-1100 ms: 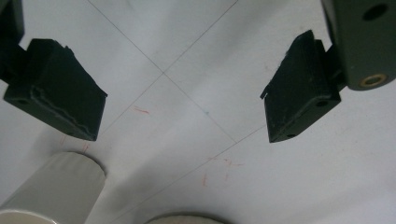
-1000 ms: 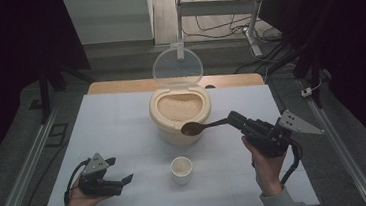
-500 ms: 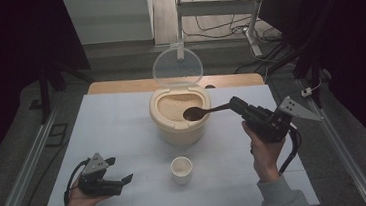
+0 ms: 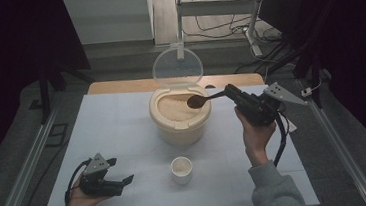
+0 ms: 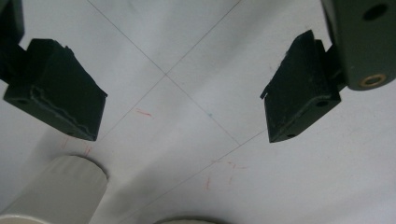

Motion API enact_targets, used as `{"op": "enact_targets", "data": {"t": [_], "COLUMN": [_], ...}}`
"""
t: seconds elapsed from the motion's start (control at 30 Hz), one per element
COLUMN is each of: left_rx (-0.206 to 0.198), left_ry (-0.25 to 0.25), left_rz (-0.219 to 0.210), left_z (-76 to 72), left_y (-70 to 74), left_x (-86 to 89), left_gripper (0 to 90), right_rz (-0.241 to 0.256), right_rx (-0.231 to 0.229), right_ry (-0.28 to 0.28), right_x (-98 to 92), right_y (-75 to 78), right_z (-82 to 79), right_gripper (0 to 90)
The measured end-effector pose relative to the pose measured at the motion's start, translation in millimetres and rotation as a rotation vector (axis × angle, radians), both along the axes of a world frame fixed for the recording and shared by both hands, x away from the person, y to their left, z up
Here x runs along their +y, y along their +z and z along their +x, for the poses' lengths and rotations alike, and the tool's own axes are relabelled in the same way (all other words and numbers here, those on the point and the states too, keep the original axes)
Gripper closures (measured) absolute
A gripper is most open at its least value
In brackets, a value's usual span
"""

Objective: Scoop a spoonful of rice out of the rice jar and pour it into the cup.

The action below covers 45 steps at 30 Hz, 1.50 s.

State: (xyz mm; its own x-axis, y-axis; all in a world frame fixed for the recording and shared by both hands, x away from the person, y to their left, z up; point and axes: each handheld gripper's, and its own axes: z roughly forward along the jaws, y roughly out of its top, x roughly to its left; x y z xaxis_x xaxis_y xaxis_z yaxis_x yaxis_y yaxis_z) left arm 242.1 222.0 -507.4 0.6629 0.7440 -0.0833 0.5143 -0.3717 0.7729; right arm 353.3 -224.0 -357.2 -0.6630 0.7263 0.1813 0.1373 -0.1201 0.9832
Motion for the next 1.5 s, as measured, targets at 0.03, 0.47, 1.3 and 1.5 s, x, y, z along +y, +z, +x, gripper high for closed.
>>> {"op": "enact_targets", "data": {"t": [0.03,0.47,1.3,1.5], "left_rx": [0.000,0.002,0.000,-0.002], "left_ry": [0.000,-0.005,-0.007,-0.008], "left_rz": [0.001,0.008,0.011,0.012], "left_z": [0.0,0.4,0.1,-0.2], "left_y": [-0.2,-1.0,-0.8,-0.6], "left_x": [-0.2,-0.5,-1.7,-1.9], "left_gripper": [12.9,13.1,13.4,13.4], "right_rz": [-0.021,-0.268,-0.087,0.013], "right_rx": [0.000,-0.066,0.158,0.246], "right_ry": [-0.010,-0.095,-0.059,-0.044], "right_x": [2.9,36.6,35.4,33.7], "right_y": [0.0,-0.1,-39.9,-48.0], "right_z": [2.0,10.0,36.7,42.3], "right_gripper": [83.7,83.7,83.5,83.1]}}
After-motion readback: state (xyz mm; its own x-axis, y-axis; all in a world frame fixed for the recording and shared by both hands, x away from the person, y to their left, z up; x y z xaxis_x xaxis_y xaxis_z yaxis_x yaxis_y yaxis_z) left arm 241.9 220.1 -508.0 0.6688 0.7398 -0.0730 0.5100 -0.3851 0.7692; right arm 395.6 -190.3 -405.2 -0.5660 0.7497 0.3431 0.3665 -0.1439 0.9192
